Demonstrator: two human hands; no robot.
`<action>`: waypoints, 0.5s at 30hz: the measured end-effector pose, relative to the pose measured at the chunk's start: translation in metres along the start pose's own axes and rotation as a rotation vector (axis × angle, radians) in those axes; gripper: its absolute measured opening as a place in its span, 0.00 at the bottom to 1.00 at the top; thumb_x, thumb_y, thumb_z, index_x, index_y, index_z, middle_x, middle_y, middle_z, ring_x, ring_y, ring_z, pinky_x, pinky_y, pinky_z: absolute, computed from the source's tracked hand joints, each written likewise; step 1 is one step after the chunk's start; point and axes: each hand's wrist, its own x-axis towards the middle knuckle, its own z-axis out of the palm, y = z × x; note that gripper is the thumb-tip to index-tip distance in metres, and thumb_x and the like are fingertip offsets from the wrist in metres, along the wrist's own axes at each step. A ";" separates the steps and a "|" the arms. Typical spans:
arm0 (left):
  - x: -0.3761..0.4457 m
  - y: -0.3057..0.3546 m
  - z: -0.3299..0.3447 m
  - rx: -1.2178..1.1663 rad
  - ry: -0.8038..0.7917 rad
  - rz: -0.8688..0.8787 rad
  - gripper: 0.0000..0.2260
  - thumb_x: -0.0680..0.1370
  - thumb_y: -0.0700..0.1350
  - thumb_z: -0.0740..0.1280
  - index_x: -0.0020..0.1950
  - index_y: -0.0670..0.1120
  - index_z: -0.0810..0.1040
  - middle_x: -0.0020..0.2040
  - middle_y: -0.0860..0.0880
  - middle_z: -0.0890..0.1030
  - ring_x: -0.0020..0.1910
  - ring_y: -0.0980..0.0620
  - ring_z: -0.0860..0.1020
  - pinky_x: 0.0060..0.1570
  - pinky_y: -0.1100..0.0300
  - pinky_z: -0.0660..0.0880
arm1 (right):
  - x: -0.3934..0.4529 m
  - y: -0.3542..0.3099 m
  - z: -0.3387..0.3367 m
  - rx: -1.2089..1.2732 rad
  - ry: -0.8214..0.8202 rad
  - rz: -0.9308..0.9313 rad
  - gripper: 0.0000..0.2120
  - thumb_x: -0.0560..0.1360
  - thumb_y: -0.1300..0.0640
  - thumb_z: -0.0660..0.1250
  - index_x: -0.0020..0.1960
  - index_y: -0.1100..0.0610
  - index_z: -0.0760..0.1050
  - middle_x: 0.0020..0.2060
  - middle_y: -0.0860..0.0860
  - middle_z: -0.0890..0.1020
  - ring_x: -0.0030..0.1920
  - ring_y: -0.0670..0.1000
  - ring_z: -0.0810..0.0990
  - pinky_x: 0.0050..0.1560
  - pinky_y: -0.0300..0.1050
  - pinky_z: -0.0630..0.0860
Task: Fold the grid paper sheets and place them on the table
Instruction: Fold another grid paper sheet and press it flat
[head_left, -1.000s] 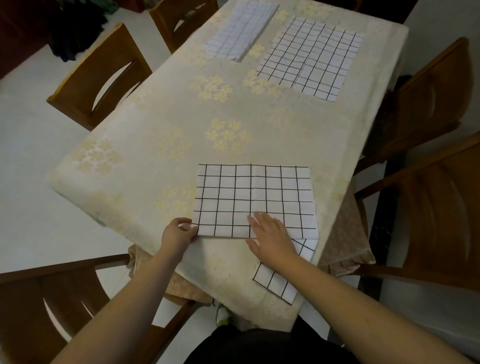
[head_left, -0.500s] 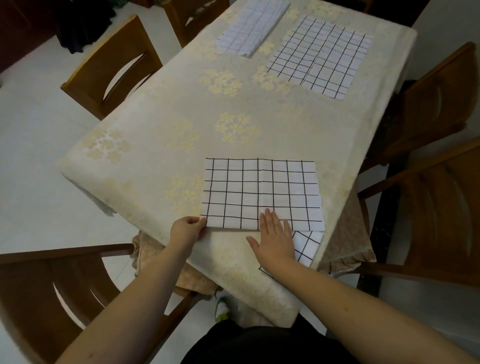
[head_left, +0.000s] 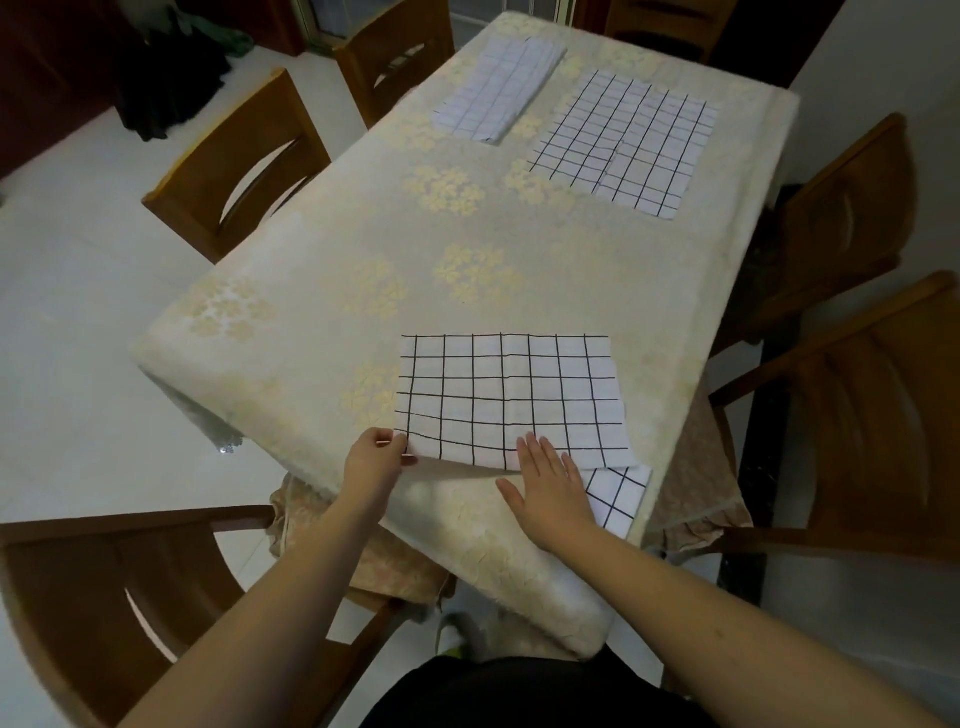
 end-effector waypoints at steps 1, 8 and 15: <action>-0.003 0.006 -0.003 0.040 0.001 0.059 0.06 0.80 0.45 0.63 0.53 0.44 0.76 0.45 0.48 0.81 0.45 0.50 0.82 0.48 0.48 0.79 | -0.002 0.000 -0.001 0.030 0.003 0.005 0.47 0.66 0.31 0.24 0.79 0.54 0.37 0.79 0.49 0.40 0.78 0.48 0.38 0.73 0.46 0.33; -0.030 0.047 -0.007 0.115 -0.123 0.361 0.06 0.80 0.47 0.64 0.45 0.47 0.74 0.46 0.53 0.81 0.39 0.58 0.76 0.36 0.61 0.70 | -0.021 0.005 -0.001 0.218 0.078 0.068 0.47 0.67 0.29 0.29 0.80 0.52 0.41 0.79 0.46 0.45 0.78 0.46 0.42 0.75 0.43 0.39; -0.042 0.069 0.031 0.040 -0.336 0.456 0.07 0.79 0.48 0.67 0.45 0.45 0.76 0.65 0.60 0.73 0.61 0.58 0.73 0.56 0.59 0.66 | -0.037 0.024 -0.001 0.330 0.172 0.092 0.38 0.76 0.33 0.40 0.80 0.51 0.47 0.79 0.46 0.52 0.78 0.46 0.47 0.75 0.43 0.44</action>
